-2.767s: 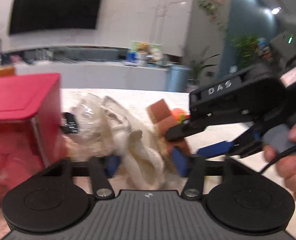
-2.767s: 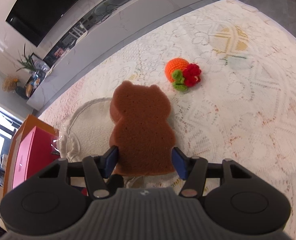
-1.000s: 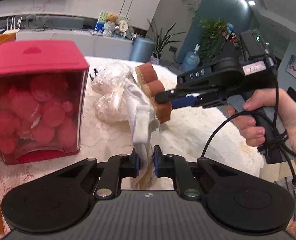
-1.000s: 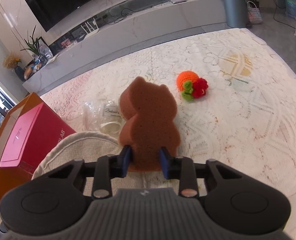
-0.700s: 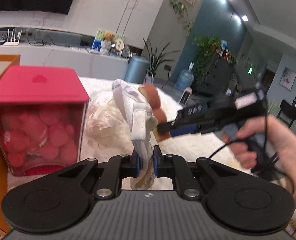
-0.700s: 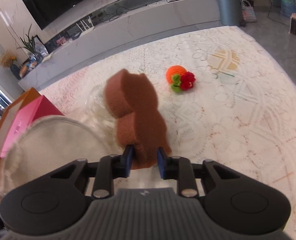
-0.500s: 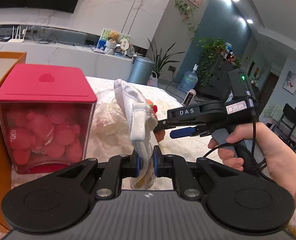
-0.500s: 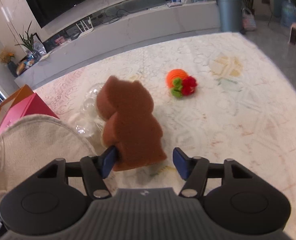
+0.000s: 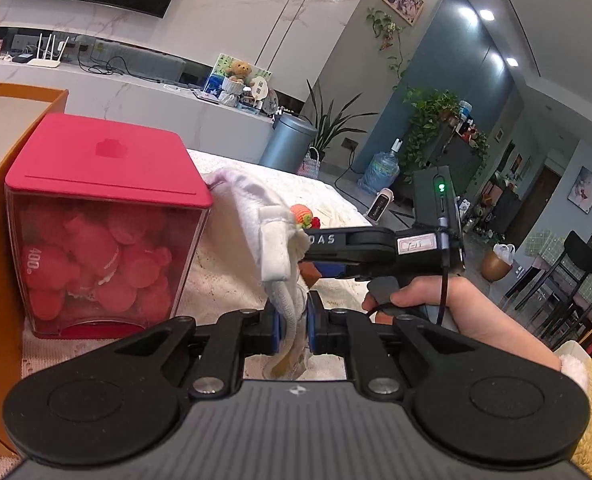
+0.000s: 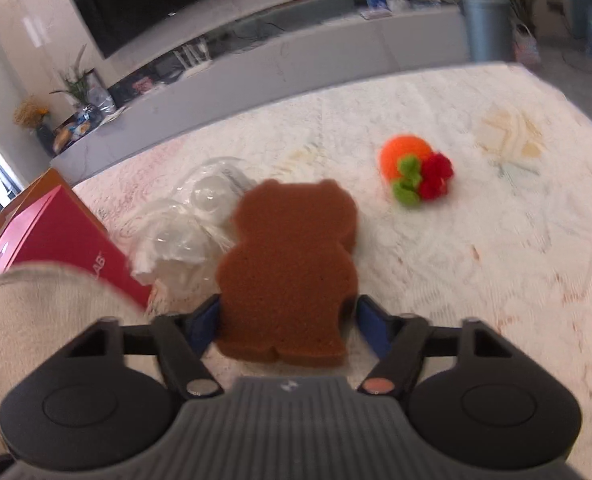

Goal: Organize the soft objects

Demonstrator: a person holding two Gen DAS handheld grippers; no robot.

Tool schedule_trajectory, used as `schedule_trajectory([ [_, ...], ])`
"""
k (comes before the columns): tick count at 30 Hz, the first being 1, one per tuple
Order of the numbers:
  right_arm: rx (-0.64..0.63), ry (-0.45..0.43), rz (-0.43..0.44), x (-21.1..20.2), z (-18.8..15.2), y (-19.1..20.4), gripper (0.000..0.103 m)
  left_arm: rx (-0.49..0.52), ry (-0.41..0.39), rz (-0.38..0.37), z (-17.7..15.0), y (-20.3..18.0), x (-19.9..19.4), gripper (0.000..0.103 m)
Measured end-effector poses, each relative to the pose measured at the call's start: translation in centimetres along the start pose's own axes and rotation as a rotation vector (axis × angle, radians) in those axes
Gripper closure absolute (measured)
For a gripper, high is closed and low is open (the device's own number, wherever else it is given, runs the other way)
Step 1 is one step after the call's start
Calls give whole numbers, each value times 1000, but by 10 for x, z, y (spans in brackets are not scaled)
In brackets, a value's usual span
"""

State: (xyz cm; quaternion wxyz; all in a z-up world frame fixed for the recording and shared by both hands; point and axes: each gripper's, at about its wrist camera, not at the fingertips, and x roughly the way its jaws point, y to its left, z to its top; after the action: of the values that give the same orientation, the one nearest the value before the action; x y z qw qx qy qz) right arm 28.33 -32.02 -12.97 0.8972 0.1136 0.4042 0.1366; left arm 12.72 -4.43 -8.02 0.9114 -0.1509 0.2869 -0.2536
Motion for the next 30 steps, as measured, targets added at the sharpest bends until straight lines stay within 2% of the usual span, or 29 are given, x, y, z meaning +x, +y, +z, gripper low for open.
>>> schedule_trajectory([
  [4, -21, -14, -20, -9, -1, 3, 46, 3, -12, 2, 3, -1, -2, 90],
  [9, -4, 7, -70, -43, -5, 3, 47, 46, -31, -30, 7, -11, -11, 91],
  [11, 40, 24, -97, -56, -6, -3, 47, 70, -41, -36, 12, -18, -13, 91],
  [15, 89, -33, -75, -87, -2, -7, 47, 102, -72, -43, 24, -30, -22, 91],
  [18, 51, -96, -56, -115, 5, 10, 47, 112, -116, -42, 35, -36, -33, 91],
  [23, 20, -147, -78, -151, 20, 54, 47, 100, -208, -61, 63, -40, -60, 91],
  [27, -17, -227, -67, -180, 33, 95, 47, 115, -297, -47, 84, -42, -86, 91],
  [30, -52, -281, -37, -197, 44, 127, 47, 124, -334, -21, 100, -40, -104, 90],
])
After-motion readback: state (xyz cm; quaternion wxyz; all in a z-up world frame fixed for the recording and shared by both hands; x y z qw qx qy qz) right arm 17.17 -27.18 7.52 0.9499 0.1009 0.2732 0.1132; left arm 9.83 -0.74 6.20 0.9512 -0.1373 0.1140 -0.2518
